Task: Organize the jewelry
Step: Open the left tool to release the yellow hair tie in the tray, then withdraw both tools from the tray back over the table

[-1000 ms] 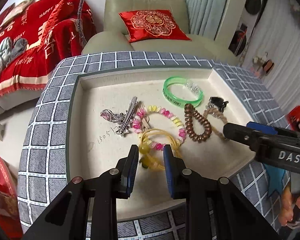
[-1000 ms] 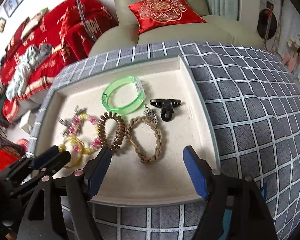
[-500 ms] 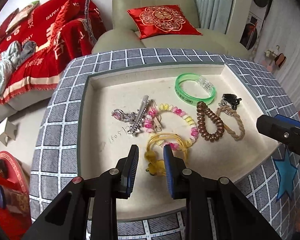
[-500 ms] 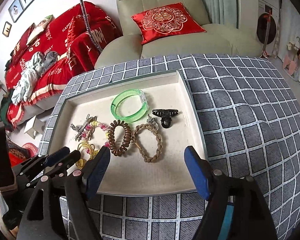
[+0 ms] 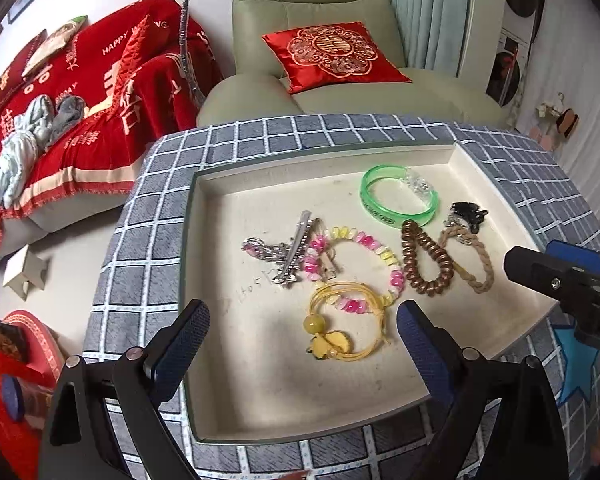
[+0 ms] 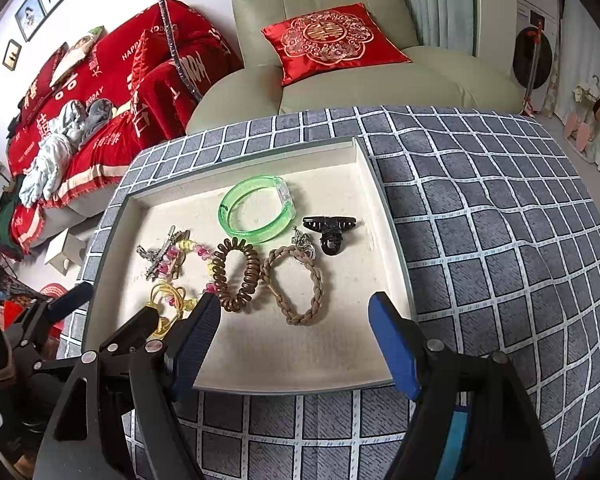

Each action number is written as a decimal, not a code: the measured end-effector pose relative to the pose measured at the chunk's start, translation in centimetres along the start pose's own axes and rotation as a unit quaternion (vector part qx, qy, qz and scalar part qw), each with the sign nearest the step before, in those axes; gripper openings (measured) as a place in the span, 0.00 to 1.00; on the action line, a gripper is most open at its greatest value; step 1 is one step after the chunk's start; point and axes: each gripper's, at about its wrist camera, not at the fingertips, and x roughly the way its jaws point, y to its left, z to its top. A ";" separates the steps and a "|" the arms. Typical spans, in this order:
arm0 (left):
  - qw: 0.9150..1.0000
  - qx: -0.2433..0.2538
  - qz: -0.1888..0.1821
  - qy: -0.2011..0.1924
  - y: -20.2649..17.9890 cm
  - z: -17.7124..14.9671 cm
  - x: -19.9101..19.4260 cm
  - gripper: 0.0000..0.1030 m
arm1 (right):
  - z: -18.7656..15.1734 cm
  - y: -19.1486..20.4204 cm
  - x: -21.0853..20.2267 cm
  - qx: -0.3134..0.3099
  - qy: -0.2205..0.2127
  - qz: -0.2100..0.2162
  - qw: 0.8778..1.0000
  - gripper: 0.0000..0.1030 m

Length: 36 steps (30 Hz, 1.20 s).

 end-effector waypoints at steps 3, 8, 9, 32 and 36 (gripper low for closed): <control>1.000 -0.002 0.006 0.003 0.1 -0.2 0.0 1.00 | 0.1 0.2 0.4 -0.001 0.004 -0.001 1.000 0.77; 1.000 -0.006 0.005 0.006 0.4 -0.3 -0.2 1.00 | 0.1 0.6 0.6 -0.007 0.007 -0.001 1.000 0.80; 1.000 -0.004 0.005 0.005 0.4 -0.3 -0.3 1.00 | 0.0 0.7 0.5 -0.009 0.006 -0.004 1.000 0.81; 0.993 -0.002 0.069 -0.092 1.0 -3.8 -6.8 1.00 | -3.2 2.5 -4.2 -0.069 -0.088 -0.048 0.993 1.00; 0.994 -0.021 0.060 -0.088 1.4 -5.2 -7.8 1.00 | -4.8 2.3 -5.2 -0.064 -0.099 -0.044 0.992 1.00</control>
